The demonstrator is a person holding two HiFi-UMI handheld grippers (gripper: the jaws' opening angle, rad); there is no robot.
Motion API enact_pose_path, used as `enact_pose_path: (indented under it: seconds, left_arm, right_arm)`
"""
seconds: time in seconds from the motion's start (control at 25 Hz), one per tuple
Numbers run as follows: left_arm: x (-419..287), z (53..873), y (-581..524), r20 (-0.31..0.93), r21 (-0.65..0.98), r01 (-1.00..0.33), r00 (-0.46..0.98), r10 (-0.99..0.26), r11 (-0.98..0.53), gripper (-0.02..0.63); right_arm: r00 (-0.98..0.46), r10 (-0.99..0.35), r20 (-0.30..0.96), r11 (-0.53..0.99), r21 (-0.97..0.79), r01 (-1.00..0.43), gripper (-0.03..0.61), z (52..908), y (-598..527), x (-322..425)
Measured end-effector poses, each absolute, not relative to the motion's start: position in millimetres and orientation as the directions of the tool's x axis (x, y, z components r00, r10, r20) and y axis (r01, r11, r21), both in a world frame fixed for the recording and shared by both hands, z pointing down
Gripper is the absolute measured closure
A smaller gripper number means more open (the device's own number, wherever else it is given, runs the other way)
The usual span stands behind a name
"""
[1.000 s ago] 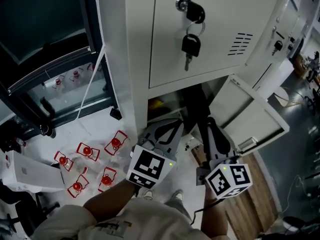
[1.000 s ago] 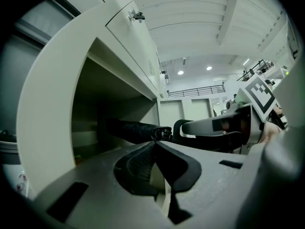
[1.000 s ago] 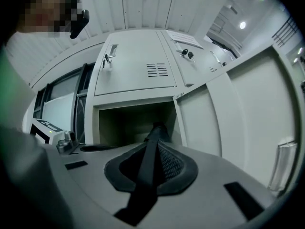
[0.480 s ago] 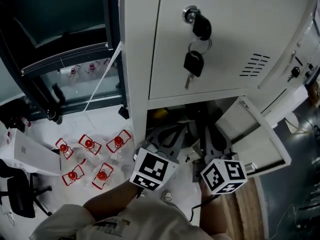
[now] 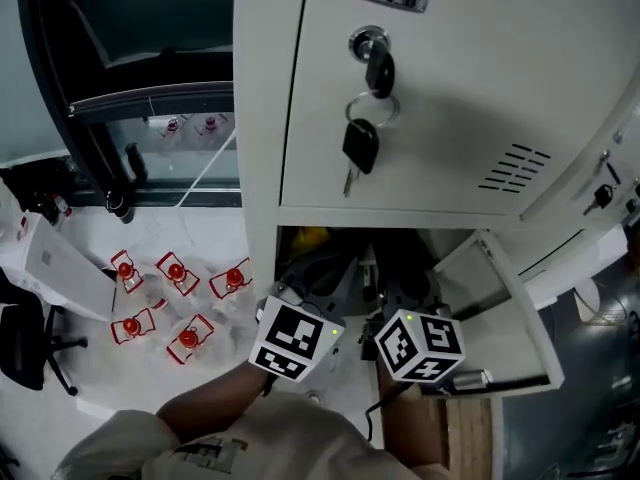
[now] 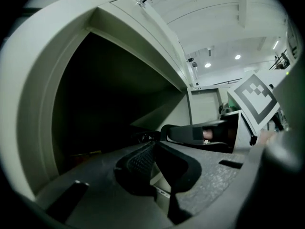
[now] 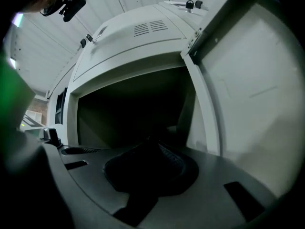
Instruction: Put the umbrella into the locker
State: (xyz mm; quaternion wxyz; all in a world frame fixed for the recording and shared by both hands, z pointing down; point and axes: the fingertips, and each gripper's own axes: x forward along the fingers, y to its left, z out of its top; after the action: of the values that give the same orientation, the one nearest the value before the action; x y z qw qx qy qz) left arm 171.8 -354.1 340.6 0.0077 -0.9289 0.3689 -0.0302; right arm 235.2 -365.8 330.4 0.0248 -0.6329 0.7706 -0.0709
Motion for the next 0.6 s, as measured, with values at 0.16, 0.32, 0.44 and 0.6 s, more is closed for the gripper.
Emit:
enact_pose_path:
  seconds: [0.16, 0.32, 0.44, 0.6]
  left_arm:
    - [168, 343, -361, 0.046, -0.022, -0.724, 0.688, -0.724, -0.689, 0.606]
    - [164, 341, -367, 0.039, -0.02, -0.753, 0.657, -0.753, -0.658, 0.606]
    - [158, 342, -368, 0.036, -0.003, -0.772, 0.635, -0.771, -0.636, 0.606]
    - [158, 344, -375, 0.03, 0.002, -0.78, 0.625, -0.78, -0.626, 0.606]
  right_arm:
    - [-0.234, -0.969, 0.076, 0.222, -0.132, -0.966, 0.531, 336, -381, 232]
    - [-0.25, -0.963, 0.098, 0.237, -0.129, -0.963, 0.529, 342, -396, 227]
    - [-0.26, -0.958, 0.118, 0.247, -0.117, -0.962, 0.528, 347, -403, 221]
    - [-0.265, -0.958, 0.112, 0.255, -0.099, -0.962, 0.528, 346, -414, 219]
